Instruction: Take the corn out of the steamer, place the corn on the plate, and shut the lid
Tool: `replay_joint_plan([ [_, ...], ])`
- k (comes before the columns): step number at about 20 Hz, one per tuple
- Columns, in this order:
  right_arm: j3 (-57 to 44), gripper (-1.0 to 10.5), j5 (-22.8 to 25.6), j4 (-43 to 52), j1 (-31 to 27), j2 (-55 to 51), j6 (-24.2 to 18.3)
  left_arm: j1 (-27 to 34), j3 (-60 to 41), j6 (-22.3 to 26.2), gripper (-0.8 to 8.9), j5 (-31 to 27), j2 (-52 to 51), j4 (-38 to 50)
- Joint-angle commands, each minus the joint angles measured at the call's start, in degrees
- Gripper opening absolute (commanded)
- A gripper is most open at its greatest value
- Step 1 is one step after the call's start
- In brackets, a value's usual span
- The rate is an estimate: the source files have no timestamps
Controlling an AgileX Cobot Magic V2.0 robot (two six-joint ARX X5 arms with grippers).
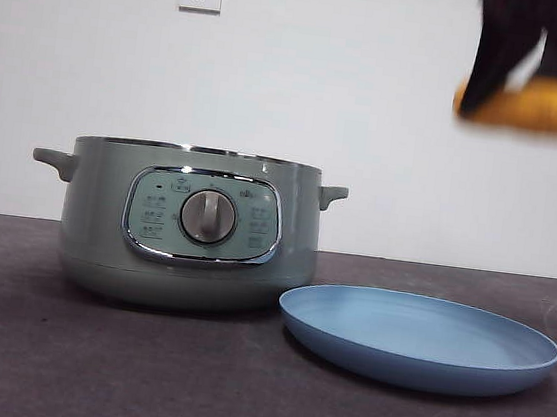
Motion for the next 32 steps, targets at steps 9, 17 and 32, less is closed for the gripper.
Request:
replay_joint_plan([
  [9,-13.9,-0.1,-2.9,23.6,2.2,13.1,9.4,-0.2,0.6,0.5,-0.08,0.0,-0.6,2.5],
  [17,-13.9,-0.1,-1.2,29.0,3.4,22.0,9.7,-0.2,0.6,0.5,-0.09,0.0,-0.6,2.4],
  [32,-13.9,1.3,1.6,26.1,3.8,25.0,10.9,-0.2,0.5,0.3,-0.08,0.0,3.0,4.7],
])
